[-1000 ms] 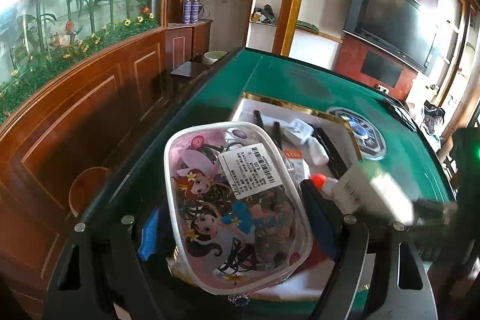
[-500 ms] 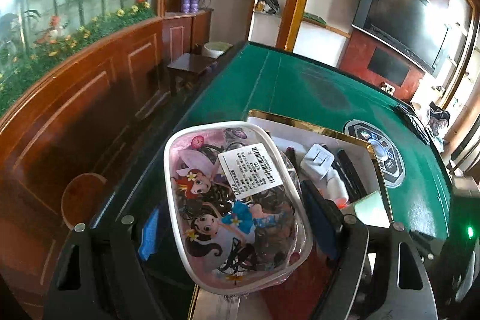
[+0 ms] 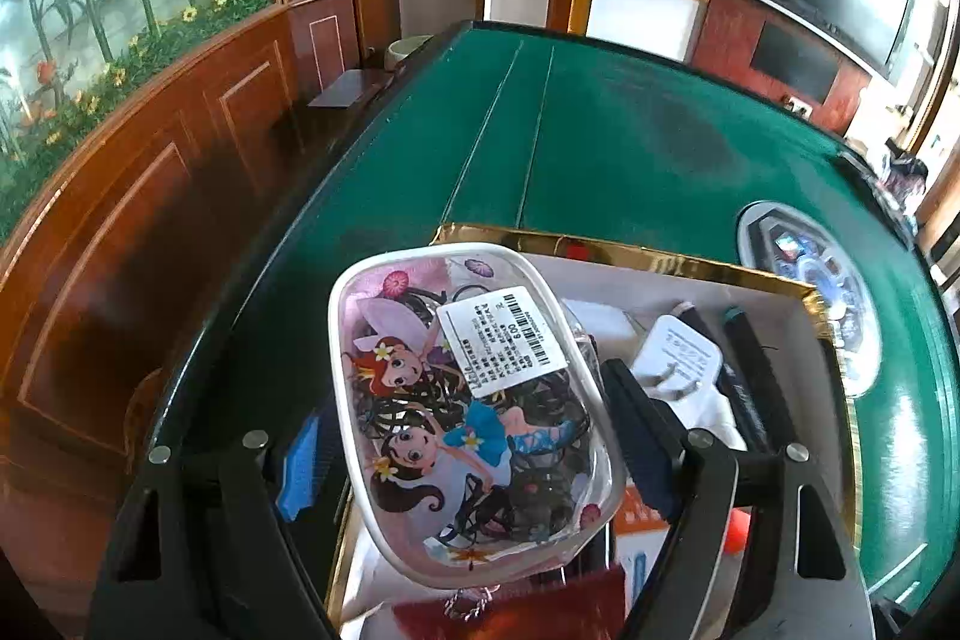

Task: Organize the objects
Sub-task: 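Lower the pink pouch and carton into the tray and open both tools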

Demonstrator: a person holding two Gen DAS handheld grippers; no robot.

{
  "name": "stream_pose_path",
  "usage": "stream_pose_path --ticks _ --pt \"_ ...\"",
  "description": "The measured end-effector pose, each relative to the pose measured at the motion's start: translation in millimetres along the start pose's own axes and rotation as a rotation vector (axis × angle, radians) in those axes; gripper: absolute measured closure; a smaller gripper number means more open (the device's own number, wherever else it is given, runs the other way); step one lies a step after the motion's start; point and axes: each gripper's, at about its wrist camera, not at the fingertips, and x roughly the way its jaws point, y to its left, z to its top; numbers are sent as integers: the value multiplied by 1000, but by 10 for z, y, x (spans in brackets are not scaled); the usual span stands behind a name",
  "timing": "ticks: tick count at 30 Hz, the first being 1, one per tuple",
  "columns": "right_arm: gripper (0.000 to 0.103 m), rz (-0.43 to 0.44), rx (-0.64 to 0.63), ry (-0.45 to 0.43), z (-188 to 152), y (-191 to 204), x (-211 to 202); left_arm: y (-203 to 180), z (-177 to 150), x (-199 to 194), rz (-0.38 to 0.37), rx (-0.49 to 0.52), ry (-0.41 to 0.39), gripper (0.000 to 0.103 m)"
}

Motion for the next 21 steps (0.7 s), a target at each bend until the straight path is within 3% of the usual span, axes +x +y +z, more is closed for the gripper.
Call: stream_pose_path --ticks 7,9,16,21 --pt "27 -32 -25 -19 -6 22 21 -77 69 122 21 29 7 21" --pt "27 -51 -31 -27 9 17 30 -71 74 190 -20 14 36 21" --pt "27 -115 -69 -52 -10 94 87 56 43 234 -37 -57 52 21" --pt "27 -129 -76 -63 -13 127 105 107 -10 114 -50 -85 20 21"
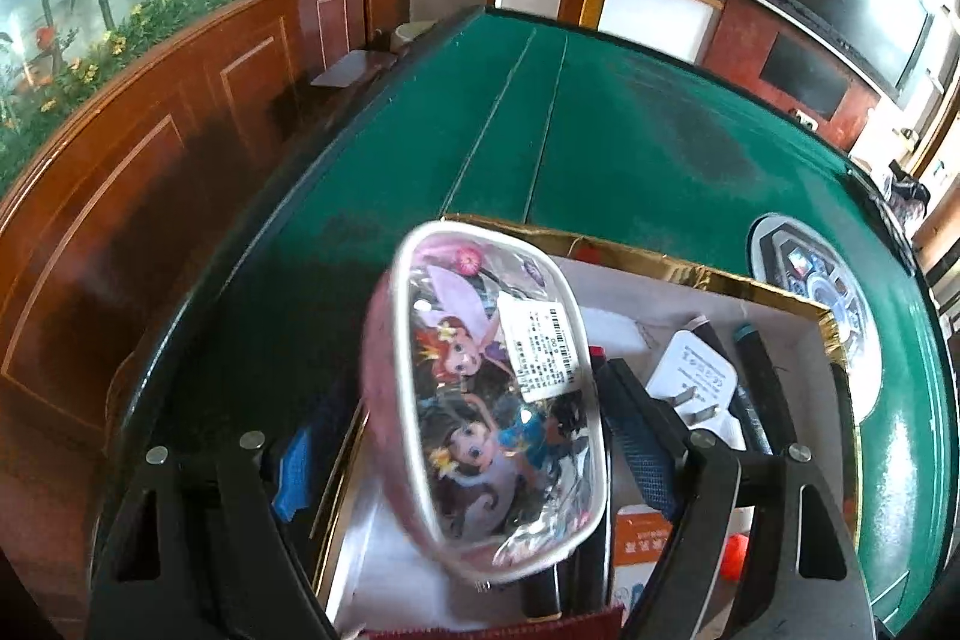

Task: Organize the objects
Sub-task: 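Lower the pink pouch and carton into the tray and open both tools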

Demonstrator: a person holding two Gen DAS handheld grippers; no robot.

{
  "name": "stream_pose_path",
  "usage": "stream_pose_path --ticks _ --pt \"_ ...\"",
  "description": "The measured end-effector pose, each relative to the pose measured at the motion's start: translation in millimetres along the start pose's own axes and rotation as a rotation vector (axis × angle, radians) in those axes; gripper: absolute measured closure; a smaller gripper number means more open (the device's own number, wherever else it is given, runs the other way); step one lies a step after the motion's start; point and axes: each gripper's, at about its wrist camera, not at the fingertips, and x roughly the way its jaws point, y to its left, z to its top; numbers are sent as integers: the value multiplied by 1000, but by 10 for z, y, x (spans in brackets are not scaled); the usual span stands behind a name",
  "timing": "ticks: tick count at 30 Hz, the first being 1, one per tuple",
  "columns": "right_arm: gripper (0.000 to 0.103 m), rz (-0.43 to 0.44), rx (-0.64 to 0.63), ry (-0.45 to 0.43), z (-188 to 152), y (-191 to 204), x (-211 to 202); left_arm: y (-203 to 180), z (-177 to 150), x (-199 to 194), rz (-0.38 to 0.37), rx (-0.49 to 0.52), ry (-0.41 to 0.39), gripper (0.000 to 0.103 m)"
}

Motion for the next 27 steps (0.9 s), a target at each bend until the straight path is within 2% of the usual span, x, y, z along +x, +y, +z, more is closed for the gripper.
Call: stream_pose_path --ticks 6,10,14,20,27 --pt "25 7 -11 -24 -61 11 -54 -66 -78 -305 23 14 -93 17" --pt "15 22 -5 -60 -103 0 -167 -126 -154 -566 49 27 -163 17" --pt "14 48 34 -118 -133 -57 -368 -203 -247 -855 93 52 -246 16" --pt "11 48 83 -194 -203 -207 -625 -307 -438 -1390 141 51 -382 7" --pt "9 70 197 -207 -335 -475 -714 -360 -740 -1873 121 -7 -451 1"
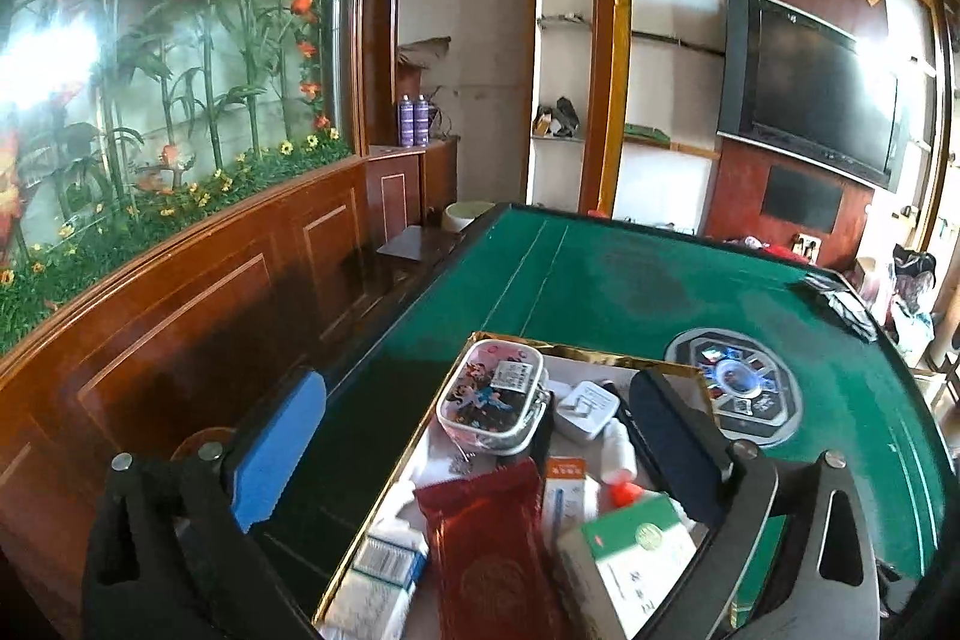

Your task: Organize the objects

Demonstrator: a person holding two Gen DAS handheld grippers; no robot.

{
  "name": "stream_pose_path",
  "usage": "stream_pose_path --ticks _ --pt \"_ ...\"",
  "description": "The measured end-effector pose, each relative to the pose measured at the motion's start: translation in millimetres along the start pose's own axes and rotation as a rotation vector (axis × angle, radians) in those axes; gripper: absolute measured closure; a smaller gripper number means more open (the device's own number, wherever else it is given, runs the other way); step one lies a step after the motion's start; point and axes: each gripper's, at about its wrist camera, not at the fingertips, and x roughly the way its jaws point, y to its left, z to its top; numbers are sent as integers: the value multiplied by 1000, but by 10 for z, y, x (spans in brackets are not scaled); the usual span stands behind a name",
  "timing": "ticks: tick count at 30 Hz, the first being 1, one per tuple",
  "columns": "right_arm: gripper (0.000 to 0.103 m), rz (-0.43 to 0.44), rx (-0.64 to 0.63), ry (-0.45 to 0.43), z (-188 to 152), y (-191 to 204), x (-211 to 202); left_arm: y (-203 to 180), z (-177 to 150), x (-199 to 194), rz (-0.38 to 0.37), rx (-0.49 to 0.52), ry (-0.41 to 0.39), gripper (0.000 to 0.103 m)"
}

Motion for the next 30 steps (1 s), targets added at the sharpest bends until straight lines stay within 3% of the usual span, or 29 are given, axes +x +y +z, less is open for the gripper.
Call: stream_pose_path --ticks 9,20,23,26,30 --pt "9 -3 69 -27 -142 -173 -178 -99 -127 -443 38 32 -63 0" --pt "9 -24 59 -41 -257 -139 -233 -123 -290 -556 90 43 -33 0" --pt "9 -47 38 -49 -281 -105 -236 -106 -317 -534 19 42 -3 0" --pt "9 -64 16 -57 -292 -69 -237 2 -340 -453 -144 -14 71 0" --pt "8 -88 -13 -74 -289 -39 -253 111 -388 -471 -155 -75 66 0"
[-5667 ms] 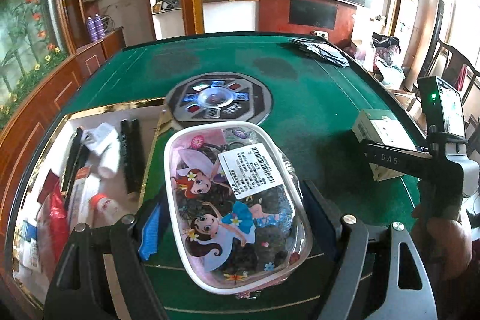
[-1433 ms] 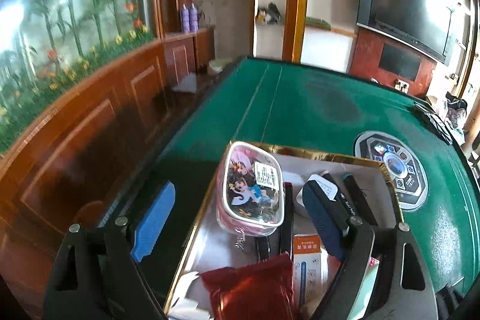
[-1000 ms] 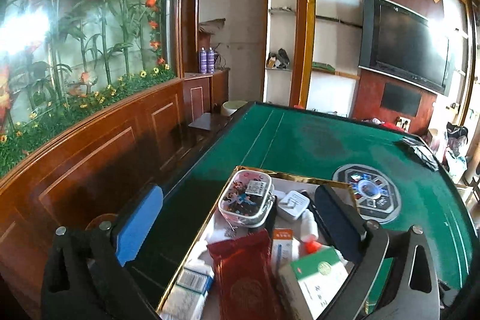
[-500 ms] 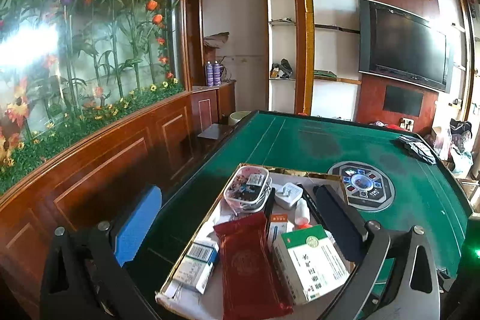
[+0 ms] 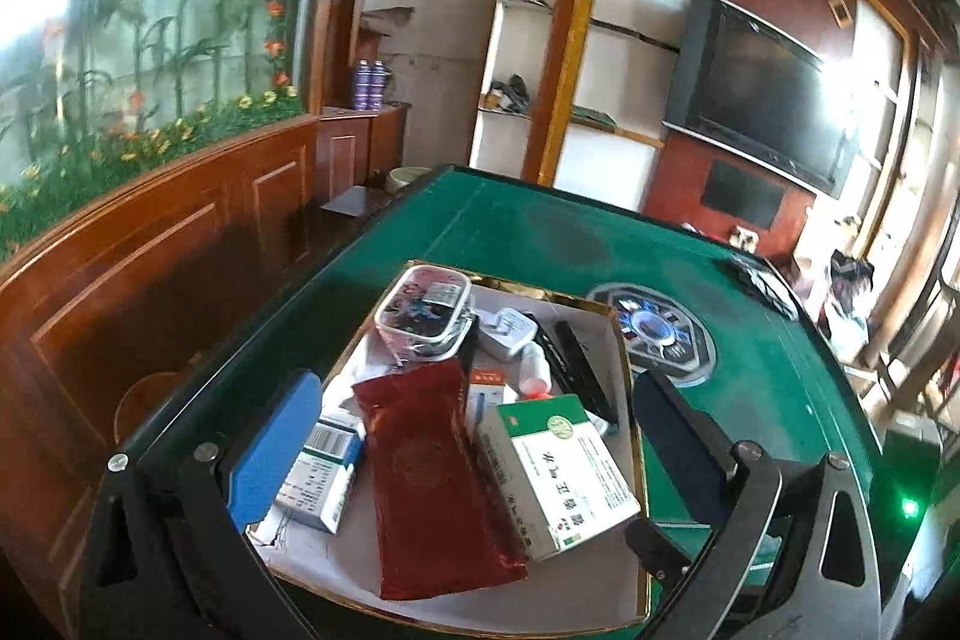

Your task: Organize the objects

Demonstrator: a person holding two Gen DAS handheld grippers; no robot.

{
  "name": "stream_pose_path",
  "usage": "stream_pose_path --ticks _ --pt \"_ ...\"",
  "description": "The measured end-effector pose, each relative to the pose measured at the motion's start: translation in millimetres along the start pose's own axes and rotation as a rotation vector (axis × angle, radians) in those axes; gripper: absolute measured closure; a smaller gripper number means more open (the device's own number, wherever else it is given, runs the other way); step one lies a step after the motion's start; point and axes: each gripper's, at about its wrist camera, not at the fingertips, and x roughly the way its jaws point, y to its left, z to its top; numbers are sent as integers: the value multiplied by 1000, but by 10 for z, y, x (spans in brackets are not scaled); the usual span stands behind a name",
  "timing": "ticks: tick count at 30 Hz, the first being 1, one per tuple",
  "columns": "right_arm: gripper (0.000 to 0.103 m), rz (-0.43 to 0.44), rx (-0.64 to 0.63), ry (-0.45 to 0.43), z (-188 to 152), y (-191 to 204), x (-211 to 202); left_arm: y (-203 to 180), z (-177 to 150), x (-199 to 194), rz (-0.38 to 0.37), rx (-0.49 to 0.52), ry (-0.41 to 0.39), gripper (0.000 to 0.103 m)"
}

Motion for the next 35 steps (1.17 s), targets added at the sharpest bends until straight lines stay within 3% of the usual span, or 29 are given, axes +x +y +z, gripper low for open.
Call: stream_pose_path --ticks 6,12,24,35 --pt "8 -13 -10 2 -3 -4 37 77 -75 5 38 -16 5 0" --pt "8 -29 -26 0 -12 22 54 120 -113 -37 107 -1 -33 0" --pt "8 -56 -67 -15 20 116 29 161 -183 -19 254 34 -15 0" --pt "6 -55 -74 -37 51 131 -23 170 -226 3 245 26 17 0"
